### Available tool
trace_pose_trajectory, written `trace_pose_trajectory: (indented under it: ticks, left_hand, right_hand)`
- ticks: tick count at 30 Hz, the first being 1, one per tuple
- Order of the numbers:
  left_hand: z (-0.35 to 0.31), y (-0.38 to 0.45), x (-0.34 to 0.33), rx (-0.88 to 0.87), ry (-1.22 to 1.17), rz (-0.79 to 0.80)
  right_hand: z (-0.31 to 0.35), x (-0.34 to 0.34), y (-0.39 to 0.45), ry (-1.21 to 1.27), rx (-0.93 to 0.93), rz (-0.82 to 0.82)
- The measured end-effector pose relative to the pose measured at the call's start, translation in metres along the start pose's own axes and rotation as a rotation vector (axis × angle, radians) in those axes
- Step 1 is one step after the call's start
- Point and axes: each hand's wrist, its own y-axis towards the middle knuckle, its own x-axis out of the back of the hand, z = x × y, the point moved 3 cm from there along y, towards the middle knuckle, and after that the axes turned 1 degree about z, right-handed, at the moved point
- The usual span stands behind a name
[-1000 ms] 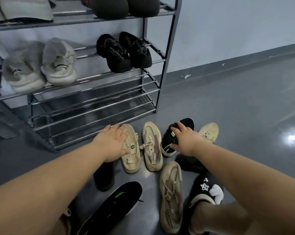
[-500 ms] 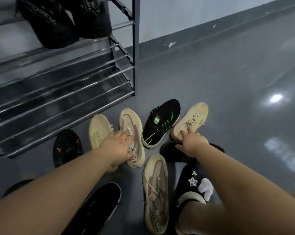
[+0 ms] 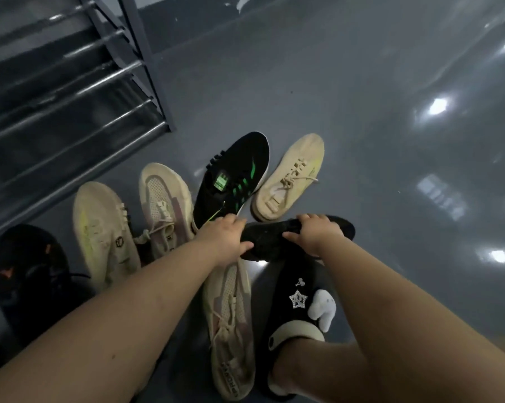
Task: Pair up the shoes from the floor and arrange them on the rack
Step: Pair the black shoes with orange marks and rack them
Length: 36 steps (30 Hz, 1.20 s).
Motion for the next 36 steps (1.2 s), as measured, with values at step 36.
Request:
trace_pose_trajectory:
  ticks: [36]
  left_hand:
    - [0.075, -0.124, 0.052, 0.115, -0.152, -0.32]
  right_hand:
    - [0.117, 0.049, -0.085, -0.179, 0.573, -0.618]
